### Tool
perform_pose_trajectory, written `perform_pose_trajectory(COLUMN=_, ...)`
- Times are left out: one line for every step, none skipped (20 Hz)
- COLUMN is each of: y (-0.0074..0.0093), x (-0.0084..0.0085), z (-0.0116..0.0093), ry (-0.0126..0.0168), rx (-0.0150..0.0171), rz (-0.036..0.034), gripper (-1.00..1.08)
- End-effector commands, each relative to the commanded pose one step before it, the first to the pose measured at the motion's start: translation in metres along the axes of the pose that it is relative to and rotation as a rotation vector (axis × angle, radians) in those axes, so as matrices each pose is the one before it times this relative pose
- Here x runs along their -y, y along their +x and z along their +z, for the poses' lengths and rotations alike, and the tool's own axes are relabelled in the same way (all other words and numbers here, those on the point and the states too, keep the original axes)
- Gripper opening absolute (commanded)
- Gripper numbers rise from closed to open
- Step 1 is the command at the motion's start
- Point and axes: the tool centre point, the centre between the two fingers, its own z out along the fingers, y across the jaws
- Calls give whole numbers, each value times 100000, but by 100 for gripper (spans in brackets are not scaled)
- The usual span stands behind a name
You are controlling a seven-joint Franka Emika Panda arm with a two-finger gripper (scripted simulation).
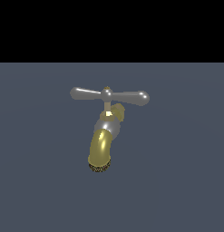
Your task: Turn on the faucet by rotating a designated handle.
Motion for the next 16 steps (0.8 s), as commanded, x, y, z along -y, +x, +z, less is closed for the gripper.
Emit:
perform_pose_trajectory(y=0, x=-1, z=0, ry=0, rx=0, rz=0, gripper=-100)
perform_pose_trajectory(y=2, x=-3, z=13, ry=0, rx=-1, rz=-69, gripper=-100)
perform_pose_trajectory(y=7, x=-19, z=41, ry=4, rx=0, rz=-183, gripper=-100)
perform_pose_trajectory(y=12, x=-26, z=69, ry=7, rx=0, rz=-324, gripper=-100)
perform_pose_trajectory(y=17, x=-37, z=96, ry=10, rx=1, rz=-453, gripper=-100)
perform_pose_trajectory(y=21, x=-47, z=124, ry=13, rx=1, rz=-582, gripper=-100)
perform_pose_trajectory(y=26, x=-59, z=151, ry=15, rx=1, rz=-707, gripper=-100)
perform_pose_trajectory(y=31, x=-70, z=179, ry=18, rx=1, rz=-837, gripper=-100)
perform_pose_trajectory(y=36, x=-81, z=206, ry=21, rx=1, rz=-967, gripper=-100)
perform_pose_trajectory(y=41, x=-91, z=234, ry=24, rx=1, rz=-1096, gripper=-100)
perform_pose_trajectory(y=46, x=-102, z=262, ry=26, rx=2, rz=-1227, gripper=-100)
perform_pose_trajectory(y=51, x=-113, z=289, ry=29, rx=2, rz=-1355, gripper=-100)
perform_pose_trajectory(y=56, x=-124, z=317, ry=32, rx=2, rz=-1487, gripper=-100)
perform_pose_trajectory(y=61, x=-135, z=345, ry=34, rx=2, rz=-1618, gripper=-100)
perform_pose_trajectory(y=66, x=-145, z=373, ry=37, rx=2, rz=-1749, gripper=-100)
perform_pose_trajectory(y=71, x=-157, z=401, ry=40, rx=2, rz=-1879, gripper=-100)
